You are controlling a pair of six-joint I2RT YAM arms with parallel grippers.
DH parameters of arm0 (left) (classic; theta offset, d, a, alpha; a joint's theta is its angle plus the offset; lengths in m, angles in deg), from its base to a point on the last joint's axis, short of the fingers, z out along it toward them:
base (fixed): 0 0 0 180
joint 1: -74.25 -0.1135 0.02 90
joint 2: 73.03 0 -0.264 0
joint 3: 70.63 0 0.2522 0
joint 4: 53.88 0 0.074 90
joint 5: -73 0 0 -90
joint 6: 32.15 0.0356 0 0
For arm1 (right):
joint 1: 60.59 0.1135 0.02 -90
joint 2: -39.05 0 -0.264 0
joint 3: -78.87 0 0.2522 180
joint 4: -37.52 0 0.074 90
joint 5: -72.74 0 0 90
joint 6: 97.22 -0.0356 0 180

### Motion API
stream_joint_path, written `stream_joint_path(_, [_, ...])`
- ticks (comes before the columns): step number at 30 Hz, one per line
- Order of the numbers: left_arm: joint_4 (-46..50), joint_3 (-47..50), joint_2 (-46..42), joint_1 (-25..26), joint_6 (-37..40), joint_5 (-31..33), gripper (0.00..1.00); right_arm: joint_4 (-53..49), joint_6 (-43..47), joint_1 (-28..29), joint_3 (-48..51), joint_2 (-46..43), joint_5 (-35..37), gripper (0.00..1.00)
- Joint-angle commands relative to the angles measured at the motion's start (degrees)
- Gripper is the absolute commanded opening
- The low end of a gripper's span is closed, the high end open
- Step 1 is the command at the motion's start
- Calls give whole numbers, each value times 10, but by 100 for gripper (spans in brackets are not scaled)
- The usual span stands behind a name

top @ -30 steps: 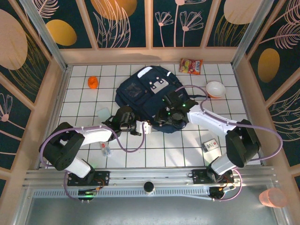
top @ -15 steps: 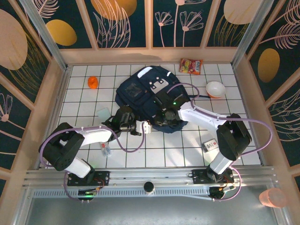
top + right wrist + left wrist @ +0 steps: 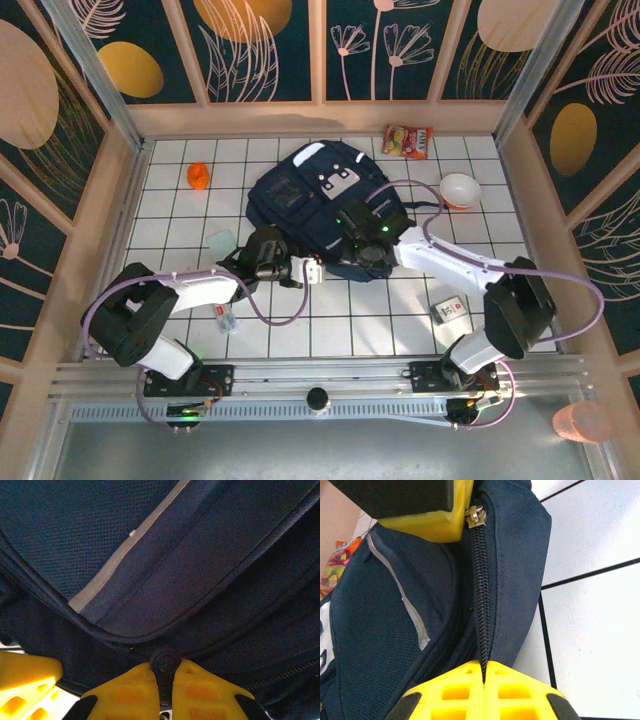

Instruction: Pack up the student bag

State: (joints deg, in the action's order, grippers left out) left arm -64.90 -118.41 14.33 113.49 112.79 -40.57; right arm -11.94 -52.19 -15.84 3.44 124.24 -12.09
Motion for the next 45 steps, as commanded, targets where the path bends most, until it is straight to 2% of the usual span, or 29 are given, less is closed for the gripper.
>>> stream_joint_path(1, [-12,1,-11,1,-14,8,0,34,-23,-32,37,-59,8,0])
stream_joint_path(10, [-9,24,-38,-8,-44,41,0,99,26,-164,137,-143,-59,0])
stream_joint_path(15, [4,28,-65,-43,-71,40,0,135,40,-175,158,-169,-104,0])
stream_joint_path(16, [21,21,-70,-43,-72,37,3,152,32,-169,166,-174,-120,0])
stream_joint_path(18, [76,-7,-81,-41,-77,-14,39,173,12,-155,171,-182,-139,0])
stream_joint_path(19, [91,-18,-88,-31,-90,-42,45,174,5,-146,168,-184,-139,0])
stream_joint_path(22, [108,-37,-91,34,-112,-60,55,171,-9,-127,157,-188,-126,0])
stream_joint_path(24, [72,-44,-77,55,-172,-61,58,167,-11,-119,153,-190,-118,0])
stream_joint_path(30, [-18,-58,-14,111,-223,15,59,167,-16,-110,152,-195,-121,0])
stream_joint_path(32, [-31,-73,11,119,-238,26,57,169,-15,-111,151,-198,-123,0])
stream_joint_path(34, [-11,-94,37,122,-244,30,46,172,-13,-112,151,-201,-122,0])
stream_joint_path(35, [-10,-95,42,120,-245,39,37,175,-13,-113,151,-202,-122,0])
stream_joint_path(36, [-10,-91,40,121,-239,47,24,176,-10,-116,153,-204,-122,0])
stream_joint_path(38, [-49,-57,19,119,-236,73,3,172,-3,-131,162,-207,-120,0])
stream_joint_path(39, [-67,-37,4,115,-235,80,0,173,2,-144,172,-210,-121,0])
stream_joint_path(43, [-46,7,-56,70,-225,32,0,208,31,-230,213,-226,-158,0])
stream_joint_path(45, [-33,27,-87,48,-215,17,0,227,42,-255,221,-225,-176,0])
